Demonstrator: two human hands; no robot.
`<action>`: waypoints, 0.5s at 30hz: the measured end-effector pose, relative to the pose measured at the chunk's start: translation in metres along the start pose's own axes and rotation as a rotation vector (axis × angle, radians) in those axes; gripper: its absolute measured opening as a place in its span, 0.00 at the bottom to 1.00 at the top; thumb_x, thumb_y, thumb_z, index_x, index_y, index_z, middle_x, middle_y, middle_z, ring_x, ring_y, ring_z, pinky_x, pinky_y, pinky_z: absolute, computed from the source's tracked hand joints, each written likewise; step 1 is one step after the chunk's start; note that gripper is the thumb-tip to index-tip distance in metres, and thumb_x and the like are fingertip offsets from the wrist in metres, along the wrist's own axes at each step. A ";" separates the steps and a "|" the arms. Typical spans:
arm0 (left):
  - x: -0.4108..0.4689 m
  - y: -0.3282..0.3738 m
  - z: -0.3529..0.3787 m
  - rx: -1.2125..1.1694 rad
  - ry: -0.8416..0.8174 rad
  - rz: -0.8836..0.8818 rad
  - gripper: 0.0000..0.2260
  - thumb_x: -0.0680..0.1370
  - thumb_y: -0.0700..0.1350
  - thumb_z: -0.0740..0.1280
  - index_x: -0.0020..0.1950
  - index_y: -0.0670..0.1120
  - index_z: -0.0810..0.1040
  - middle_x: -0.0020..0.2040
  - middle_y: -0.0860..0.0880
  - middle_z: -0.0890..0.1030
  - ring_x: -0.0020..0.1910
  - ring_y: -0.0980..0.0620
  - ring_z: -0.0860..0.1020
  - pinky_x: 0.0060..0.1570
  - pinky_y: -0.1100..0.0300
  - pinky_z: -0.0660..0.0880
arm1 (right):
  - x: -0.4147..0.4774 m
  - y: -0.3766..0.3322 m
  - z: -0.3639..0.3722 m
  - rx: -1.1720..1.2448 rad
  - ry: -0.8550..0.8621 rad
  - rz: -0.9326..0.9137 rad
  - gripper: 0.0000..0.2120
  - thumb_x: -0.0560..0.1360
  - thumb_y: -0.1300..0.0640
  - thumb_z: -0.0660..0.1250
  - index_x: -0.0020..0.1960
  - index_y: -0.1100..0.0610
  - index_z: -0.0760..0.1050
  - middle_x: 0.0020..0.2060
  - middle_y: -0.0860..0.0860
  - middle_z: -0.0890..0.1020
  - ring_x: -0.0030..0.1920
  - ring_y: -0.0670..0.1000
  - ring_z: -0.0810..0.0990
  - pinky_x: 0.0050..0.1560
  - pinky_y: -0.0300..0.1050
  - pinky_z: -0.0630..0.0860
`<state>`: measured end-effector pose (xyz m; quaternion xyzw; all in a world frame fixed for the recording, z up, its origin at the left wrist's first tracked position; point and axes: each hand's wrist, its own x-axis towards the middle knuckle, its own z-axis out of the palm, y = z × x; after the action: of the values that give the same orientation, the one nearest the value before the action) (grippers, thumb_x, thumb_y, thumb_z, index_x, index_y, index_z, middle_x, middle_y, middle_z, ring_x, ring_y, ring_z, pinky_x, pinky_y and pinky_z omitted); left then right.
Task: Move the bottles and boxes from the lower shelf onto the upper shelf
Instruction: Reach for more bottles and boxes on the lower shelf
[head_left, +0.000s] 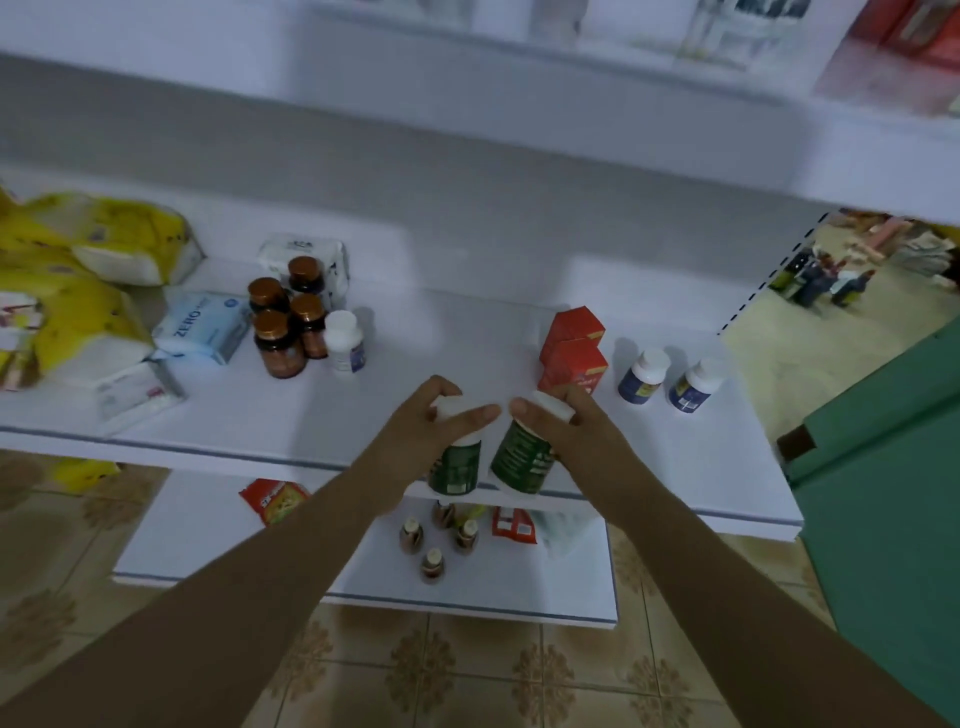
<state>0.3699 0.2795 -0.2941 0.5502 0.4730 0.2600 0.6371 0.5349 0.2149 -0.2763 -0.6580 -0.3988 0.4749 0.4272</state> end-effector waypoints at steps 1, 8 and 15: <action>-0.010 0.009 -0.001 -0.002 -0.028 0.017 0.16 0.71 0.52 0.72 0.48 0.44 0.70 0.45 0.41 0.82 0.40 0.51 0.82 0.38 0.61 0.79 | -0.004 -0.009 0.001 -0.019 -0.009 -0.006 0.23 0.69 0.42 0.70 0.54 0.56 0.72 0.49 0.52 0.80 0.51 0.52 0.80 0.48 0.43 0.76; -0.076 0.083 -0.011 -0.073 -0.122 -0.013 0.16 0.75 0.57 0.66 0.50 0.44 0.75 0.49 0.41 0.82 0.46 0.46 0.80 0.52 0.53 0.76 | -0.052 -0.086 0.015 0.042 -0.199 0.020 0.47 0.53 0.24 0.69 0.62 0.53 0.71 0.55 0.54 0.81 0.56 0.54 0.81 0.62 0.56 0.75; -0.144 0.168 -0.049 -0.193 -0.374 0.089 0.18 0.78 0.45 0.59 0.63 0.36 0.72 0.55 0.36 0.77 0.49 0.44 0.78 0.49 0.54 0.77 | -0.121 -0.184 0.000 0.303 -0.515 -0.124 0.08 0.69 0.56 0.62 0.45 0.59 0.74 0.41 0.57 0.79 0.42 0.55 0.79 0.49 0.51 0.76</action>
<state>0.2983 0.2227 -0.0864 0.5456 0.2949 0.2255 0.7513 0.4852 0.1609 -0.0691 -0.4191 -0.4579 0.6531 0.4337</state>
